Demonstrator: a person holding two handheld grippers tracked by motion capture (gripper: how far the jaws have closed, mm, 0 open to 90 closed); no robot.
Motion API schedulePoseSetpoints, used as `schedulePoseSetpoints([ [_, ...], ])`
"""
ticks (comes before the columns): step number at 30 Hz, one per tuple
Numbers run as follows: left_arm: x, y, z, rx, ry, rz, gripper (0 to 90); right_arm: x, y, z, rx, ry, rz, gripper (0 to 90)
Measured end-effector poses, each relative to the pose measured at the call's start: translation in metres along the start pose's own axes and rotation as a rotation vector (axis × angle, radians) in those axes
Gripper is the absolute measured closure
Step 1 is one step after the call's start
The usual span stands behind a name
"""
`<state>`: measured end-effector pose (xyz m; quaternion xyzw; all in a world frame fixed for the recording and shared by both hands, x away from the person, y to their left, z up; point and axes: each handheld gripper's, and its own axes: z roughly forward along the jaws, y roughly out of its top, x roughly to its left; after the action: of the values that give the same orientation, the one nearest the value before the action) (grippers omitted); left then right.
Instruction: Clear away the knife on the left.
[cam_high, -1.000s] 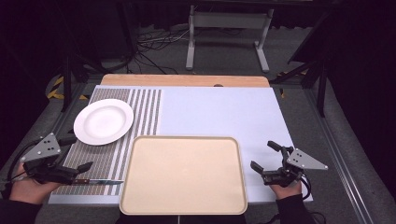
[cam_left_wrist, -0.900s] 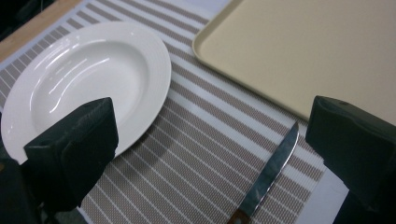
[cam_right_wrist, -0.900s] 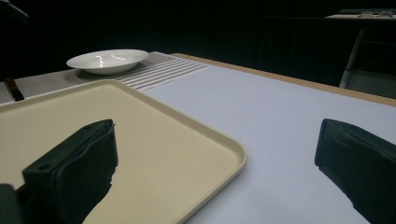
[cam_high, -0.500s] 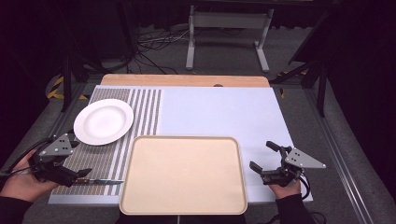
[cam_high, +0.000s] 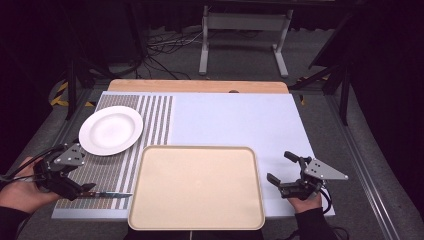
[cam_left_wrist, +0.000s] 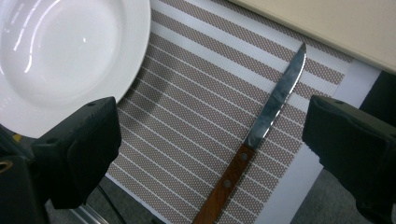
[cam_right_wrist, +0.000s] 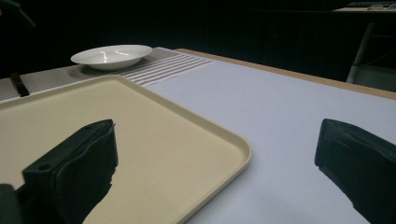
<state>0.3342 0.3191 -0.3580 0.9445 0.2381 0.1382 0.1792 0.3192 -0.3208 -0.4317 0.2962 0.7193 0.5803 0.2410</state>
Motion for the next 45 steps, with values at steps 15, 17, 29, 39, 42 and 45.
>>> schedulePoseSetpoints([
  [15, 0.002, 0.004, 0.013, 0.154, -0.065, 0.085, 6.4, 0.000, 0.000, 0.001, 0.003, 0.007, -0.004, 0.2],
  [17, 0.002, 0.003, 0.015, 0.163, -0.072, 0.099, 7.0, 0.000, 0.000, 0.000, 0.002, 0.007, -0.005, 0.2],
  [29, -0.005, -0.005, 0.037, 0.275, -0.122, 0.213, 14.1, 0.000, 0.001, -0.001, -0.005, 0.011, -0.009, 0.2],
  [39, -0.008, -0.008, 0.050, 0.317, -0.100, 0.263, 22.6, 0.000, 0.001, -0.001, -0.006, 0.019, -0.013, 0.2],
  [42, -0.009, -0.008, 0.054, 0.347, -0.105, 0.295, 29.0, 0.000, 0.001, 0.000, -0.005, 0.023, -0.013, 0.2],
  [45, -0.010, -0.008, 0.057, 0.357, -0.119, 0.323, 38.5, 0.000, 0.001, 0.000, -0.003, 0.025, -0.014, 0.2],
])
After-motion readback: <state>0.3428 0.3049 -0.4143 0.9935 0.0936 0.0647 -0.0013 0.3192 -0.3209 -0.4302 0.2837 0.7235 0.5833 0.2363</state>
